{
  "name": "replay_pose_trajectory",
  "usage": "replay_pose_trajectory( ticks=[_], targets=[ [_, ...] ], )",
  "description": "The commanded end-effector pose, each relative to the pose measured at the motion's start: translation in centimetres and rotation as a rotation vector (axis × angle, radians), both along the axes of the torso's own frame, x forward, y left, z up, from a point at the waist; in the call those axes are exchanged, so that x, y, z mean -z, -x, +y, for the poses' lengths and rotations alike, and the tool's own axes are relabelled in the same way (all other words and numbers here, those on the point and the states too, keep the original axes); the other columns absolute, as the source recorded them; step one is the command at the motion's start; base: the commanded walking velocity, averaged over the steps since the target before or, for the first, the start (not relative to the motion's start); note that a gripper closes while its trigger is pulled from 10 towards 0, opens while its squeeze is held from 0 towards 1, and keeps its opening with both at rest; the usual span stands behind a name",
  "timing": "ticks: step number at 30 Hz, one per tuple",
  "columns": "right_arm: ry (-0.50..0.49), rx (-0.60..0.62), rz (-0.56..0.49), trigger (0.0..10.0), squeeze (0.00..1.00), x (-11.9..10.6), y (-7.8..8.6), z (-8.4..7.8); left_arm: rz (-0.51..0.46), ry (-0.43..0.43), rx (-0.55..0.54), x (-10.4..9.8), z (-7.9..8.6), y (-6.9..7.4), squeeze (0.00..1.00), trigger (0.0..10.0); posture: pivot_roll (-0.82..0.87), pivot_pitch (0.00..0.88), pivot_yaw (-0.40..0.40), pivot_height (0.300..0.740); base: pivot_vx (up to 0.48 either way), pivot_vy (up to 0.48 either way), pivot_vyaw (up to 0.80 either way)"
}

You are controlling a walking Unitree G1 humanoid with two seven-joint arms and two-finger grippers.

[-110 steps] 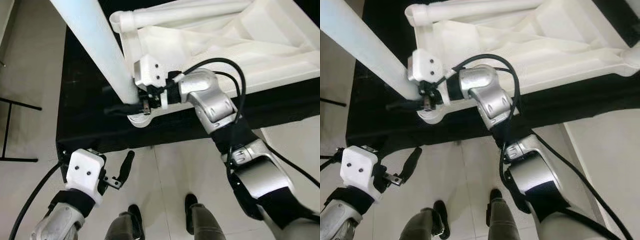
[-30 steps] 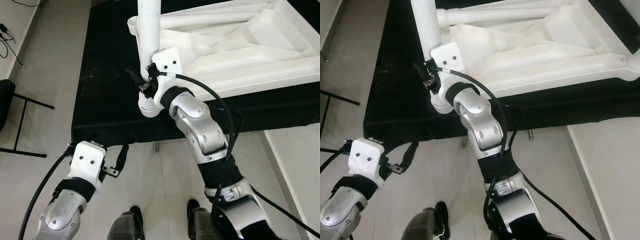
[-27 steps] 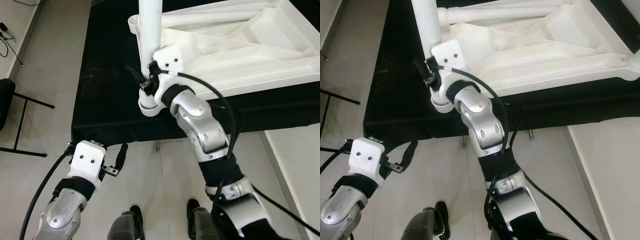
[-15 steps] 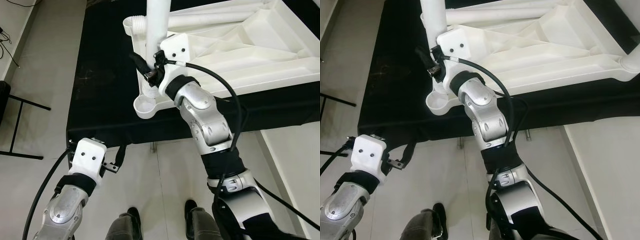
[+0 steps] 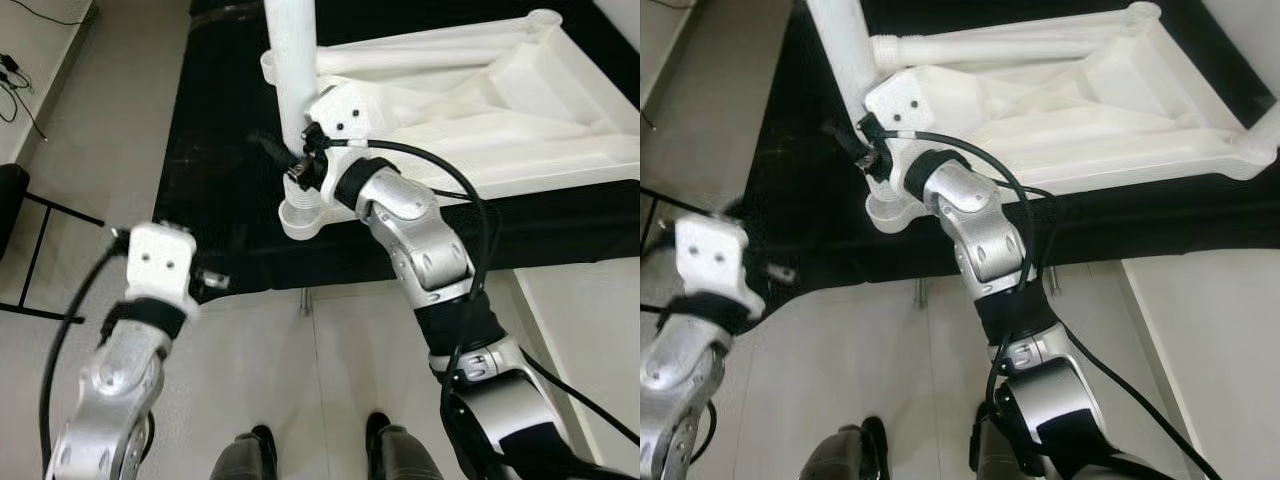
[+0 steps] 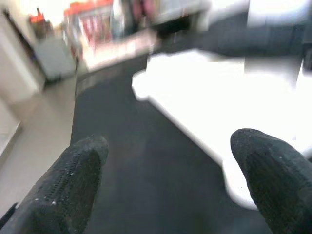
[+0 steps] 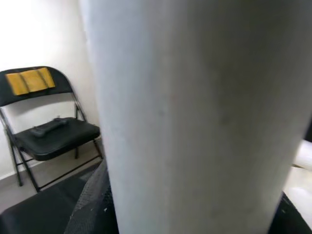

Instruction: Building children table

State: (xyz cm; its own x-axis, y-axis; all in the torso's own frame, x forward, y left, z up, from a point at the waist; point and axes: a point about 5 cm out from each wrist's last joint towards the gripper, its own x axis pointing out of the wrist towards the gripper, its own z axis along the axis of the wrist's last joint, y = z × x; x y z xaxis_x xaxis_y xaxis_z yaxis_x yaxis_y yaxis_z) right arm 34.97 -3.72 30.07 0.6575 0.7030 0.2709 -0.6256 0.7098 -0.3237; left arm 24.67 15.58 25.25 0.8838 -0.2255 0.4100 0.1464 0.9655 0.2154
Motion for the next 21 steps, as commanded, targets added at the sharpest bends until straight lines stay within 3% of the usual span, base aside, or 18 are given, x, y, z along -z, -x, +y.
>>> replay_pose_trajectory(
  ticks=[1, 2, 5, 7, 8, 14, 21],
  targets=[
    [0.006, -0.038, 0.012, 10.0, 0.00, 0.4, 0.3, 0.6, -0.040, 0.019, 0.042, -1.4, -0.5, 0.0, 0.00, 10.0, -0.02, 0.192, 0.024, 0.740, 0.000, 0.000, 0.00],
    [0.006, -0.038, 0.012, 10.0, 0.00, 0.4, 0.3, 0.6, -0.040, 0.019, 0.042, -1.4, -0.5, 0.0, 0.00, 10.0, -0.02, 0.192, 0.024, 0.740, 0.000, 0.000, 0.00],
    [0.039, -0.094, 0.030, 10.0, 0.00, 1.2, 0.8, 2.0, -0.236, 0.015, 0.205, -7.1, -3.1, -0.6, 0.00, 10.0, -0.01, 0.175, 0.020, 0.740, 0.000, 0.000, 0.00],
    [0.039, -0.094, 0.030, 10.0, 0.00, 1.2, 0.8, 2.0, -0.236, 0.015, 0.205, -7.1, -3.1, -0.6, 0.00, 10.0, -0.01, 0.175, 0.020, 0.740, 0.000, 0.000, 0.00],
    [0.048, -0.111, 0.039, 10.0, 0.00, 1.6, 0.9, 2.5, -0.278, 0.014, 0.243, -8.3, -3.7, -0.7, 0.00, 10.0, -0.01, 0.166, 0.019, 0.740, 0.000, 0.000, 0.00],
    [0.073, -0.174, 0.068, 10.0, 0.00, 2.7, 1.6, 4.0, -0.363, 0.065, 0.347, -11.4, -4.5, -0.8, 0.00, 10.0, -0.01, 0.148, 0.013, 0.740, 0.000, 0.000, 0.00],
    [0.081, -0.213, 0.073, 10.0, 0.00, 3.2, 2.2, 4.9, -0.370, 0.071, 0.367, -12.4, -4.8, -1.0, 0.00, 10.0, -0.02, 0.135, 0.013, 0.740, 0.000, 0.000, 0.00]
  ],
)
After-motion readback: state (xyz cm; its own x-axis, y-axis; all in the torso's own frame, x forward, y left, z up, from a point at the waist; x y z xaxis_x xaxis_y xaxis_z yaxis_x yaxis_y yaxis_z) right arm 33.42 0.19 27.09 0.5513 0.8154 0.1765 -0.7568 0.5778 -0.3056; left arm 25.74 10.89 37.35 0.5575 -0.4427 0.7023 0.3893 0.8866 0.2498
